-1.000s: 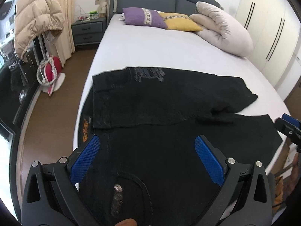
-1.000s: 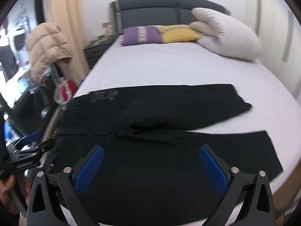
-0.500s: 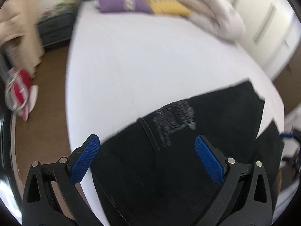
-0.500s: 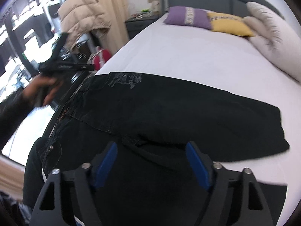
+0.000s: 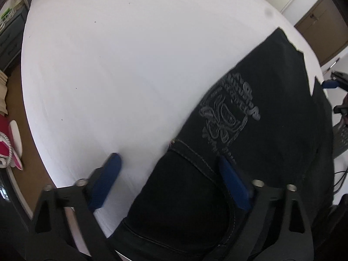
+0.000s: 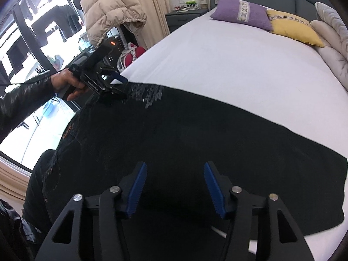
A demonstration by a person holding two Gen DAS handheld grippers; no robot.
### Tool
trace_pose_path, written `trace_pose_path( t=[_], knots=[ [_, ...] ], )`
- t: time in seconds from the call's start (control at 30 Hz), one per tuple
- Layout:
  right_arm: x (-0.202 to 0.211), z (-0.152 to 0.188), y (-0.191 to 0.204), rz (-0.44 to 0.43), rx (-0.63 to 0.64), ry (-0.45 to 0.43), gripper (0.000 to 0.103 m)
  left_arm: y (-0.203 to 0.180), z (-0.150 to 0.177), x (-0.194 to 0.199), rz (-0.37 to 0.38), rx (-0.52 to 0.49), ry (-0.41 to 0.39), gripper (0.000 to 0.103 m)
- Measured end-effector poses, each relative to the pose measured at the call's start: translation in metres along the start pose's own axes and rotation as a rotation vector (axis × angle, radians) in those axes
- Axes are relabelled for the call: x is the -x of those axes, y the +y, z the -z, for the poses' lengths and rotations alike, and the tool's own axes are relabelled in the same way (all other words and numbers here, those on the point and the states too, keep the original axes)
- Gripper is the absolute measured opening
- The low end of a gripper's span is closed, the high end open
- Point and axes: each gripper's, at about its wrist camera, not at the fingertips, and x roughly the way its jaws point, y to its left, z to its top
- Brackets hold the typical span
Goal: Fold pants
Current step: 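Grasp the waistband of the black jeans with the left tool, then grasp the waistband beside the left tool with the right tool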
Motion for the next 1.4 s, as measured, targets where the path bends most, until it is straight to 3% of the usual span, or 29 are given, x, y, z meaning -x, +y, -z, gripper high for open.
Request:
trace_pose_path(
  t=[0.07,0.13,0.2,0.27,0.5,0.57,0.63,0.77,0.97,1.13,1.27,1.33,1.4],
  knots=[
    [-0.006,-0.007,-0.002,-0.014,-0.001,-0.004,0.058,0.009,-0.003,0.003,0.029,0.026,-0.003,0.049],
    [-0.012,-0.012,-0.005,-0.019,-0.007,-0.001,0.058,0.017,-0.012,-0.001,0.063,0.032,0.009,0.029],
    [-0.017,-0.017,-0.006,-0.018,-0.005,0.005,0.058,0.013,-0.012,0.0,0.051,0.005,0.028,0.024],
    [-0.021,-0.022,-0.006,-0.015,0.001,0.008,0.058,0.013,-0.013,0.006,0.067,0.006,0.032,0.01],
    [-0.031,-0.05,-0.005,0.016,0.092,0.011,0.058,0.006,0.002,0.043,0.01,0.004,-0.093,0.006],
    [-0.037,-0.068,-0.006,0.021,0.123,0.017,0.053,0.002,0.009,0.055,-0.008,0.007,-0.141,0.006],
    [-0.048,-0.085,-0.006,0.034,0.165,0.039,0.039,-0.002,0.013,0.065,-0.026,0.002,-0.177,0.006],
    [-0.08,-0.116,-0.01,0.075,0.256,0.117,0.037,-0.034,0.045,0.081,-0.061,-0.007,-0.234,0.006],
    [-0.125,-0.131,-0.018,0.133,0.347,0.235,0.037,-0.04,0.055,0.089,-0.085,-0.026,-0.263,0.006],
    [-0.144,-0.145,-0.005,0.069,0.396,0.262,0.038,-0.046,0.052,0.084,-0.083,-0.031,-0.27,0.006],
    [-0.162,-0.15,0.005,0.065,0.449,0.308,0.036,-0.046,0.052,0.078,-0.074,-0.022,-0.279,0.006],
    [-0.167,-0.152,0.004,0.059,0.434,0.319,0.02,-0.047,0.052,0.078,-0.072,-0.018,-0.278,0.006],
    [-0.165,-0.153,0.002,0.053,0.416,0.311,0.011,-0.049,0.052,0.078,-0.073,-0.014,-0.281,0.006]
  ],
)
